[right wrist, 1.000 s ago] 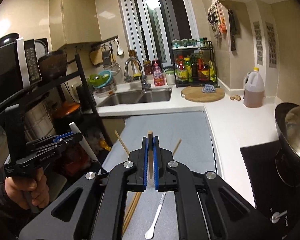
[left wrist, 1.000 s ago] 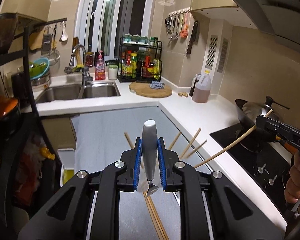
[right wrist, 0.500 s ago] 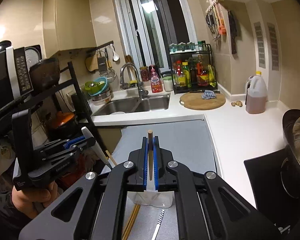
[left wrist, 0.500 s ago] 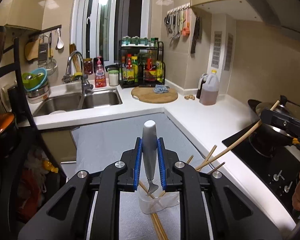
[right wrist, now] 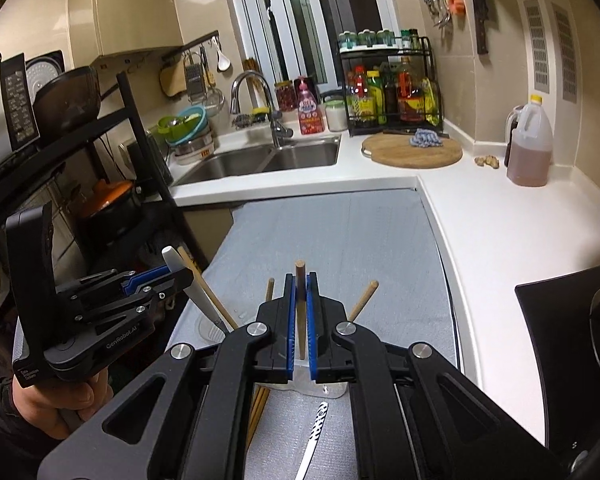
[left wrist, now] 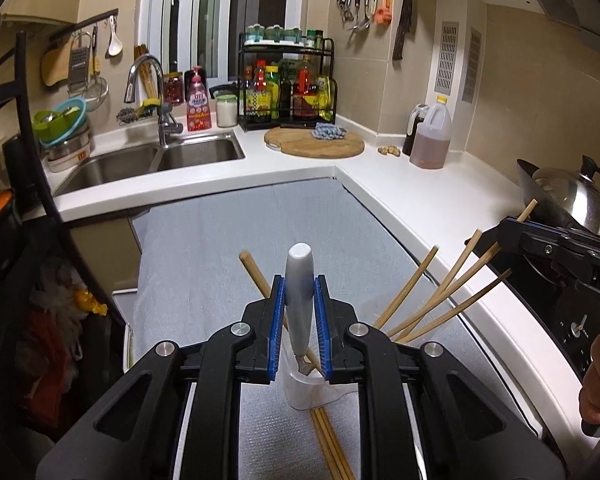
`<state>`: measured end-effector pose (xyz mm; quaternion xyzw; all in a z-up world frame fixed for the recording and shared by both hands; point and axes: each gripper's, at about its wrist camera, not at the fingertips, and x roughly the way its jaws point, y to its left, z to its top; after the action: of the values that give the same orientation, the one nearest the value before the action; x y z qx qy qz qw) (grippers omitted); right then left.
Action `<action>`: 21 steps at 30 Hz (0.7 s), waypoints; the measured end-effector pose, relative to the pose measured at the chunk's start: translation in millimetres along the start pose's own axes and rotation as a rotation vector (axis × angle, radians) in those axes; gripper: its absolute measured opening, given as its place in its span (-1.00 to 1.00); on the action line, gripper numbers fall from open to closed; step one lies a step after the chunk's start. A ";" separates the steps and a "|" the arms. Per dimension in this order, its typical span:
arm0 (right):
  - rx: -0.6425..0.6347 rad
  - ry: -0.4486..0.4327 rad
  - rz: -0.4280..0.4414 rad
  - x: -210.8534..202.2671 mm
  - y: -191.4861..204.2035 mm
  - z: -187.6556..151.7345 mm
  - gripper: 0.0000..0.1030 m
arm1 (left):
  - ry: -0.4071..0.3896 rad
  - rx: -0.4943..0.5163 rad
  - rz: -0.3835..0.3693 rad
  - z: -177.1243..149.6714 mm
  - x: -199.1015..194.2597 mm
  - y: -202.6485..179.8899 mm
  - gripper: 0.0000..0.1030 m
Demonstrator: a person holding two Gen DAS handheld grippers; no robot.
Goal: Organize utensils
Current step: 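Carry the fork over the container with the left tool while the right tool carries the spoon, then open the left tool to drop the fork in the container while the right tool releases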
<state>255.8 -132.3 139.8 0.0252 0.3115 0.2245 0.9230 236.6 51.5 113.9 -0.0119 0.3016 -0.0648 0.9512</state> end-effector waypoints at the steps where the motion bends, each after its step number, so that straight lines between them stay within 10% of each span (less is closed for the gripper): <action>1: -0.002 0.008 0.001 3.5 0.2 -1.3 -0.90 | 0.009 -0.003 -0.003 -2.4 3.8 0.8 -0.71; 6: -0.013 0.047 -0.018 17.0 1.3 -7.8 -0.77 | 0.049 -0.014 0.005 -12.2 17.5 2.4 -0.67; 10: -0.012 0.039 -0.051 12.7 0.0 -8.4 -0.31 | 0.016 -0.024 -0.001 -10.7 6.1 1.5 -0.32; 21: -0.036 -0.080 -0.156 -43.8 1.3 -4.7 -0.29 | -0.088 -0.036 0.020 -7.8 -51.8 -4.5 -0.28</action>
<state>221.7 -150.4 161.0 -0.0066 0.2714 0.1562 0.9497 189.7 53.9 137.4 -0.0288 0.2607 -0.0491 0.9637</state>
